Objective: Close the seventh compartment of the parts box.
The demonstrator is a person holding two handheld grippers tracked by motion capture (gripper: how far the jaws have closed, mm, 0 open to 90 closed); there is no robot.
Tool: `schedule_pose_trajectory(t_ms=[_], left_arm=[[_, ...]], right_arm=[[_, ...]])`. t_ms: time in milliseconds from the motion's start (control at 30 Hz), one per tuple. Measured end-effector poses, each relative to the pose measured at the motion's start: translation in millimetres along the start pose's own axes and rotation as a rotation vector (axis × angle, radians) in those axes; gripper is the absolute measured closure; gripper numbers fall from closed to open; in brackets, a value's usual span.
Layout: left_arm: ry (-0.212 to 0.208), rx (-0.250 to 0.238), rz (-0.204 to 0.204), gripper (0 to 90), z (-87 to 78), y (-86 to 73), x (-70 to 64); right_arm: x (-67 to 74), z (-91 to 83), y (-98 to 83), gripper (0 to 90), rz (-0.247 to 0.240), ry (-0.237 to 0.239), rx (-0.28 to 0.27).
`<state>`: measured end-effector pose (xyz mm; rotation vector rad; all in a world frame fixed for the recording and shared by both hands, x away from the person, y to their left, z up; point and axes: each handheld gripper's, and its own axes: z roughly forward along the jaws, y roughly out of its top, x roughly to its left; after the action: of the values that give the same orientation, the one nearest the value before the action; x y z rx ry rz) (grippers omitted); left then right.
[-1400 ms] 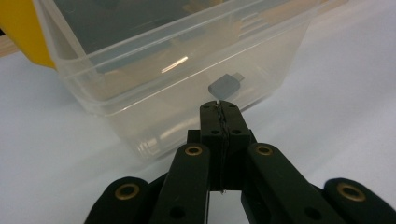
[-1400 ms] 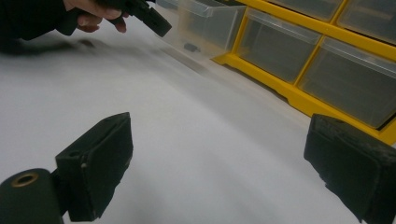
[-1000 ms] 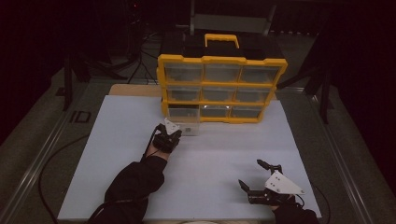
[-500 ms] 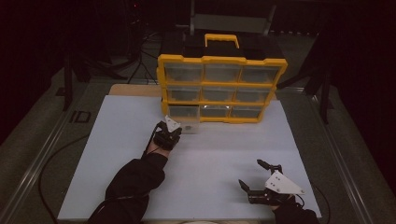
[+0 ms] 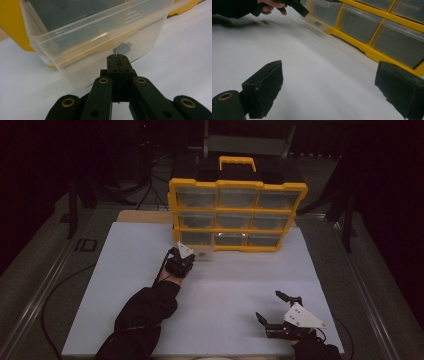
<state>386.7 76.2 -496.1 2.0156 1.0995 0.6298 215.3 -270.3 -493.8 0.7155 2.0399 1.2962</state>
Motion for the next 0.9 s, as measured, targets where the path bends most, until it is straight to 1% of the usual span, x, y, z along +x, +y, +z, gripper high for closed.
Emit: schedule_pose_trajectory(t_ms=[167,433,467,633,900], left_arm=[[0.001,0.003,0.004,90.0,2.4,1.5,0.2],[0.010,0.008,-0.002,90.0,7.7,5.2,2.2],[0.012,0.007,-0.008,90.0,9.4,6.7,2.4],[0.014,0.010,-0.005,90.0,12.4,9.4,3.7],[0.018,0.002,-0.005,90.0,16.9,14.0,5.8]], right_arm=[[-0.1,-0.2,0.0,8.0,0.002,0.000,0.001],[-0.2,-0.3,-0.1,8.0,0.001,0.000,0.000],[-0.1,-0.2,-0.2,8.0,0.001,0.000,0.000],[-0.2,-0.3,0.0,8.0,0.002,0.000,-0.001],[-0.2,0.0,-0.2,8.0,0.001,0.000,0.000]])
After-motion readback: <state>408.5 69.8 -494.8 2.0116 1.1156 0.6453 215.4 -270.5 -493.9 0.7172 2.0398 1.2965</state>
